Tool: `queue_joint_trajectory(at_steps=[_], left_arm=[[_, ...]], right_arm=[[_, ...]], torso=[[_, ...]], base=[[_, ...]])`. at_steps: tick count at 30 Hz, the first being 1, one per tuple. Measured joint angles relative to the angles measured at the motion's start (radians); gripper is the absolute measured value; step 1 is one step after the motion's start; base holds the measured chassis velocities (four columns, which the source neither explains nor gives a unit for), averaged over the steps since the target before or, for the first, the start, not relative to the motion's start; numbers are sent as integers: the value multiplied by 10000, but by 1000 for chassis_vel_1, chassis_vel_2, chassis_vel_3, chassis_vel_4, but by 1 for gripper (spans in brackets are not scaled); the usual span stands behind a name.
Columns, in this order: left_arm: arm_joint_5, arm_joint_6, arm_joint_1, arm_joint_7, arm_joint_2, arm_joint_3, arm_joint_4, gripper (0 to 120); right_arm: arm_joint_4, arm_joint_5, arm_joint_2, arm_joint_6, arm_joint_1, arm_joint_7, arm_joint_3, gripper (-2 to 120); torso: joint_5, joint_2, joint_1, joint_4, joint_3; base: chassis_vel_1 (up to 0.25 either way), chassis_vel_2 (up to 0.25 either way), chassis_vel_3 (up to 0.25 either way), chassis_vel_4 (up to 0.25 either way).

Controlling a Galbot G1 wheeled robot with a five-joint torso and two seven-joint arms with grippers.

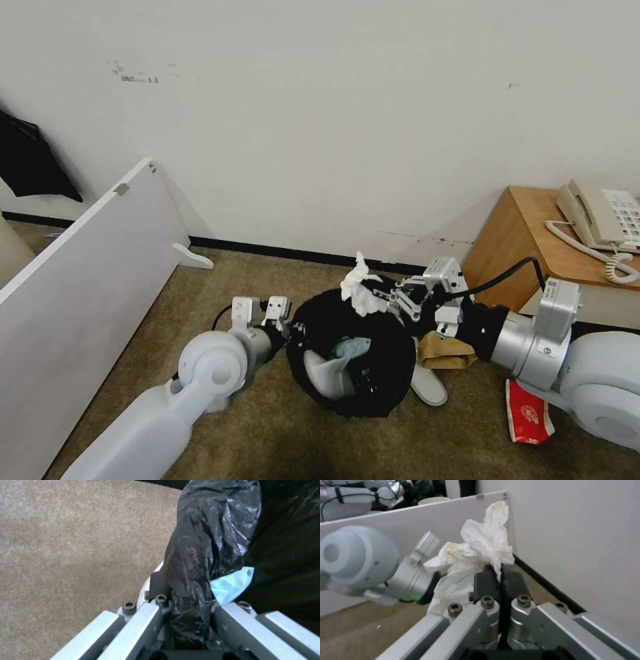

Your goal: Pick up the trash bin, then pick up the garbage from the floor and place it into the trash bin.

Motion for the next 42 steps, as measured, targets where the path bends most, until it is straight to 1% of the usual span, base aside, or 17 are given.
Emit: queue_joint_trajectory(at_steps=[3,4,6,14,19,24,31,36,37,39,40,42], left_arm=[[-210,0,-113,-248,-78,57,12,2],[-210,0,-113,-248,-78,57,12,2],[-364,0,-255,-483,-203,140,52,2],[-588,-6,-594,-842,-454,283,143,2],[-707,-7,-538,-962,-435,283,-32,2],[-832,-6,-242,-1124,-432,322,-334,2],[-852,-7,-139,-1264,-422,419,-505,2],[-825,-7,105,-1281,-339,509,-632,2],[-825,-7,105,-1281,-339,509,-632,2],[-805,-7,167,-1280,-391,533,-652,2],[-805,-7,167,-1280,-391,533,-652,2],[-800,-7,169,-1280,-439,537,-656,2]], right_arm=[[-73,-121,71,-7,-60,-161,-66,0],[-73,-121,71,-7,-60,-161,-66,0],[-117,-225,131,-21,-129,-310,-126,0],[-258,-414,208,-67,-230,-523,-236,0],[-375,-535,332,-78,-272,-532,-318,0],[-619,-802,535,-98,-323,-620,-453,0],[-812,-956,692,-101,-285,-626,-622,0],[-897,-1025,766,-101,-281,-622,-650,9],[-897,-1025,766,-101,-281,-622,-650,9],[-940,-1047,782,-101,-279,-622,-654,13],[-940,-1047,782,-101,-279,-622,-654,13],[-966,-1092,795,-101,-326,-627,-663,19]], torso=[[0,0,0,2,0],[0,0,0,2,0],[0,0,0,2,0],[-2,0,0,0,0],[-1,0,0,2,0],[-1,0,0,2,-1],[-1,0,0,1,-1],[-1,0,0,2,-1],[-1,0,0,2,-1],[-1,0,0,2,-1],[-1,0,0,2,-1],[-1,0,0,1,-1]], base=[[0,0,0,0],[0,0,0,0],[0,0,0,0],[0,0,0,0],[0,0,0,0],[0,0,0,0],[0,0,0,0],[0,0,0,0],[0,0,0,0],[0,0,0,0],[0,0,0,0],[0,0,0,0]])
